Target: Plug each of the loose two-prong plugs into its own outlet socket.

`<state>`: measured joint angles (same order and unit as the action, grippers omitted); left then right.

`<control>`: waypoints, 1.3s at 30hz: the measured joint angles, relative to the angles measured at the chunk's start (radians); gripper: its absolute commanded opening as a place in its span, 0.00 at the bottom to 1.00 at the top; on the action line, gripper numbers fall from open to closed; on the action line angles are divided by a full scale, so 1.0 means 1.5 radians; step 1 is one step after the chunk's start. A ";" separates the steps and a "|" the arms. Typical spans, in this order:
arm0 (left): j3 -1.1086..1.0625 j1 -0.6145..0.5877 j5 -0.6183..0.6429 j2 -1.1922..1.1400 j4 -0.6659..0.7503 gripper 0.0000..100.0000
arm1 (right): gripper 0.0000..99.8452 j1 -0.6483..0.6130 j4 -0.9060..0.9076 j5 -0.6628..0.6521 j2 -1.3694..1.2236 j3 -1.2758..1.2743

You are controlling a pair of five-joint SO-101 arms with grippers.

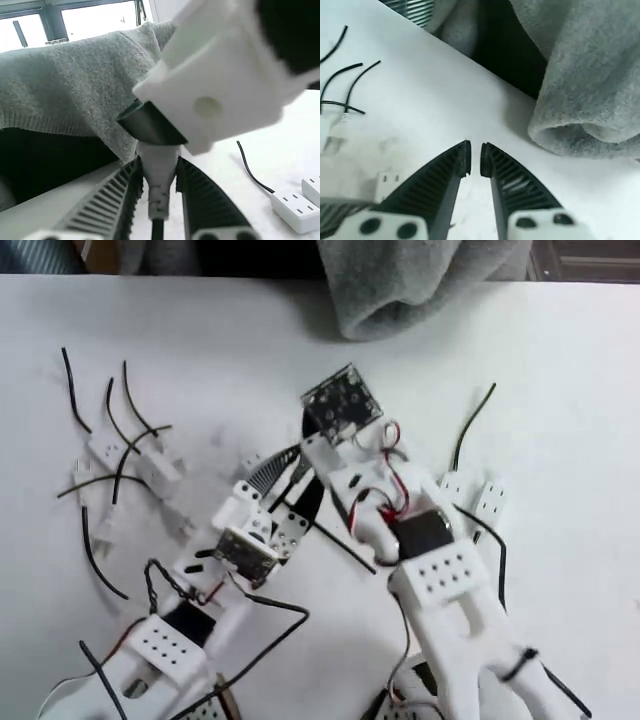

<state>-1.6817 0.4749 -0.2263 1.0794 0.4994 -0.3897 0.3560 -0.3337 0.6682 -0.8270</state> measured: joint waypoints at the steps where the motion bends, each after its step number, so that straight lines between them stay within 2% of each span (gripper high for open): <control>1: 0.000 0.000 0.001 0.000 -0.001 0.02 | 0.05 0.011 -0.019 0.001 -0.024 0.000; 5: 0.000 0.000 0.000 -0.001 -0.001 0.02 | 0.05 0.048 -0.086 0.001 -0.103 0.001; 9: 0.000 -0.003 -0.001 0.002 0.000 0.02 | 0.05 0.082 -0.095 0.000 -0.148 0.001; 15: 0.000 -0.002 -0.001 0.001 0.001 0.02 | 0.05 0.117 -0.052 0.000 -0.142 0.023; 19: 0.000 -0.031 0.001 0.002 0.001 0.02 | 0.05 0.152 -0.017 0.000 -0.088 0.024; 23: 0.000 -0.076 0.063 0.002 -0.005 0.02 | 0.05 0.187 0.070 0.000 -0.038 0.024; 26: 0.043 -0.122 0.137 0.002 -0.099 0.02 | 0.05 0.215 0.137 0.001 -0.029 0.013; 32: 0.240 -0.191 0.207 0.002 -0.474 0.02 | 0.05 0.273 0.157 0.071 -0.029 -0.101; 39: 0.346 -0.258 0.271 -0.004 -0.645 0.02 | 0.05 0.279 0.064 0.084 -0.029 -0.264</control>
<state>-1.1630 0.0882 0.1803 1.0733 -0.4687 0.0292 0.4526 -0.2079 0.6252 -1.2229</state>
